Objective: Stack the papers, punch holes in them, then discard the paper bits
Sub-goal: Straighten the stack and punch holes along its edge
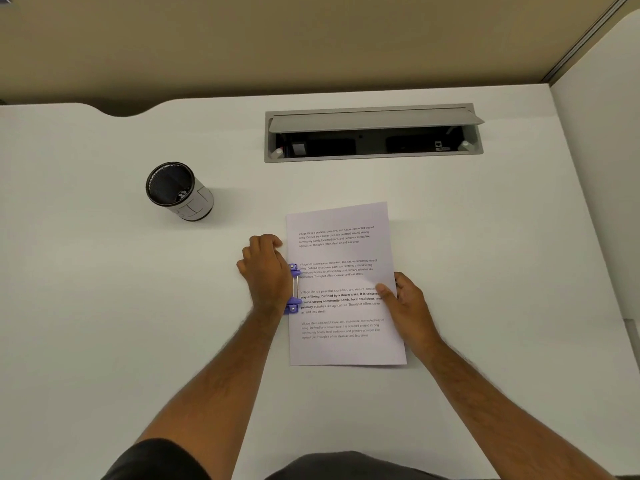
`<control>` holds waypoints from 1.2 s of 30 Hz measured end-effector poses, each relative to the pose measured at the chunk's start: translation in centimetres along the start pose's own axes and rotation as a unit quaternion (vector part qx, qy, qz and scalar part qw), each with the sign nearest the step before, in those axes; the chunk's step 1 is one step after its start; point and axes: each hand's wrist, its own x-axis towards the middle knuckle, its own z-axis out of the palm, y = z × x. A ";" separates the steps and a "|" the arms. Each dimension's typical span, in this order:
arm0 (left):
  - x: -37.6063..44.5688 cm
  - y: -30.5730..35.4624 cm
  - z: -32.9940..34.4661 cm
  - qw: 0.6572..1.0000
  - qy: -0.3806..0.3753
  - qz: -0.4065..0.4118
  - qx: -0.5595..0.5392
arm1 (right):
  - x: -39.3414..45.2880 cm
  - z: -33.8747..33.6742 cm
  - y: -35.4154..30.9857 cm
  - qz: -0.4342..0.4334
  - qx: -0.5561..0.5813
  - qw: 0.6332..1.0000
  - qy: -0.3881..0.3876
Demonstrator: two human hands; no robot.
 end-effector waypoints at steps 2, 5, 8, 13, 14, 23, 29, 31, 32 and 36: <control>0.1 0.0 0.0 1.000 0.002 -0.001 0.007 | 0.0 0.0 0.0 -0.003 -0.005 1.000 0.001; 0.0 0.1 0.0 1.000 -0.002 -0.001 0.013 | 0.1 -0.1 0.0 -0.006 -0.006 1.000 -0.001; 0.1 0.1 -0.1 1.000 -0.002 -0.002 0.006 | 0.0 0.0 0.0 -0.011 -0.009 1.000 0.001; 0.0 0.3 -0.2 1.000 -0.005 -0.003 -0.005 | 0.1 0.0 0.2 -0.012 -0.009 1.000 0.002; 0.0 0.3 -0.2 1.000 -0.006 -0.004 -0.006 | 0.2 0.0 0.2 -0.012 -0.007 1.000 0.002; 0.0 0.1 0.0 1.000 -0.008 -0.003 0.001 | 0.0 0.1 0.1 -0.009 -0.009 1.000 0.003; 0.1 0.5 -0.2 1.000 -0.008 -0.013 -0.002 | -0.1 0.1 -0.2 -0.010 -0.011 1.000 0.004; 0.2 0.6 -0.3 1.000 -0.012 -0.024 -0.017 | -0.1 0.1 -0.2 -0.012 -0.011 1.000 0.003; 0.2 0.6 -0.3 0.999 -0.015 -0.027 -0.026 | -0.1 0.1 -0.3 -0.012 -0.009 1.000 0.003; 0.2 0.7 -0.6 0.998 -0.026 -0.037 -0.049 | -0.2 0.0 -0.3 -0.016 -0.006 1.000 0.002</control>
